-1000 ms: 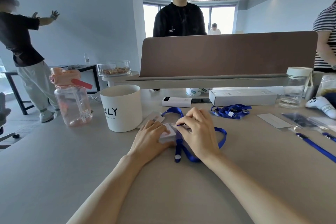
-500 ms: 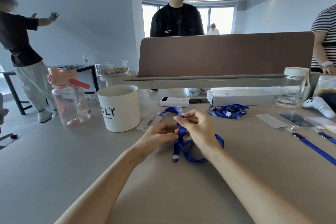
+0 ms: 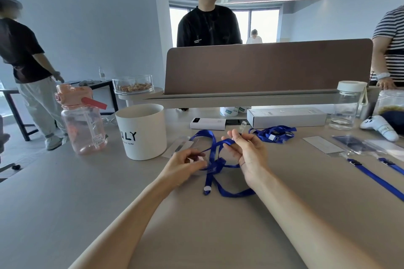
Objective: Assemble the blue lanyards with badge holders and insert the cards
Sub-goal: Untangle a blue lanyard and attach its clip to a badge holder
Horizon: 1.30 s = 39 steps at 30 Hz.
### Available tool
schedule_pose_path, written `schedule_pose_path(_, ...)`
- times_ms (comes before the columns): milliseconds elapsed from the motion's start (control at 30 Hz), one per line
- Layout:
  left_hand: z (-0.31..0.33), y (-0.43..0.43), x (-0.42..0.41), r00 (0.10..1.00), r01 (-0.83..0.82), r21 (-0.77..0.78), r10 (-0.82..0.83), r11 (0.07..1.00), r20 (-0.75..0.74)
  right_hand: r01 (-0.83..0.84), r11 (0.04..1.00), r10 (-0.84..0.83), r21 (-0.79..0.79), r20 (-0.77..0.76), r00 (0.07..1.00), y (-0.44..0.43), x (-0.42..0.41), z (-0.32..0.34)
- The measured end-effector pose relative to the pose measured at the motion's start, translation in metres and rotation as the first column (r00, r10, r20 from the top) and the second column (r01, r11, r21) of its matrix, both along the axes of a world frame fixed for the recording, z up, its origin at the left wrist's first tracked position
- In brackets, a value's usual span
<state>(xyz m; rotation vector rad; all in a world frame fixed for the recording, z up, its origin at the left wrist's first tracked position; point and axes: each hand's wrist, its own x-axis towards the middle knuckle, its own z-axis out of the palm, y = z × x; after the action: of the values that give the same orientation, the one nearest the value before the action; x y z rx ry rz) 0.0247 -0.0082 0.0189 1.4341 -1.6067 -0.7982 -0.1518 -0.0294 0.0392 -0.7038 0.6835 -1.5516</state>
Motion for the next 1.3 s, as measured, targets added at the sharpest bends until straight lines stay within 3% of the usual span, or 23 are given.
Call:
schedule_pose_path(67,0.0,0.001,-0.001,0.998,0.066,0.032,-0.066,0.997,0.017,-0.079,0.997,0.079,-0.011,0.038,0.996,0.001,0.002,0.001)
schedule_pose_path(200,-0.002,0.004,-0.018,0.958,0.18,0.016,-0.172,0.984,-0.231,-0.203,0.978,0.205,-0.041,0.043,0.978,0.006,0.015,0.002)
schedule_pose_path(300,-0.003,0.006,-0.024,0.937,0.172,-0.043,-0.177,0.984,-0.3,-0.221,0.974,0.223,-0.056,0.033,0.974,0.007,0.018,0.003)
schedule_pose_path(500,0.003,0.006,-0.017,0.928,0.074,-0.027,-0.078,0.997,-0.364,-0.169,0.985,0.169,-0.047,0.011,0.985,0.001,0.01,0.0)
schedule_pose_path(633,0.005,0.003,-0.009,0.924,-0.111,-0.014,0.098,0.994,-0.371,-0.101,0.995,0.101,0.0,0.052,0.994,-0.002,0.006,-0.001)
schedule_pose_path(767,0.001,-0.006,0.008,0.854,-0.332,0.006,0.303,0.943,-0.423,0.044,0.992,-0.041,0.12,-0.034,0.999,-0.011,0.002,-0.007)
schedule_pose_path(900,-0.001,-0.01,0.02,0.81,-0.418,0.016,0.38,0.908,-0.446,0.152,0.973,-0.117,0.172,-0.201,0.973,-0.019,-0.002,-0.013)
schedule_pose_path(1033,-0.002,-0.014,0.022,0.785,-0.395,0.069,0.375,0.916,-0.493,0.072,0.993,-0.031,0.099,-0.363,0.931,-0.015,0.0,-0.015)
schedule_pose_path(1133,0.001,-0.014,0.019,0.762,-0.319,0.112,0.325,0.941,-0.56,-0.05,0.997,0.069,0.05,-0.52,0.851,-0.007,0.007,-0.014)
schedule_pose_path(1300,0.004,-0.011,0.014,0.731,-0.202,0.046,0.181,0.978,-0.658,-0.252,0.965,0.075,-0.08,-0.831,0.551,0.001,0.017,-0.022)
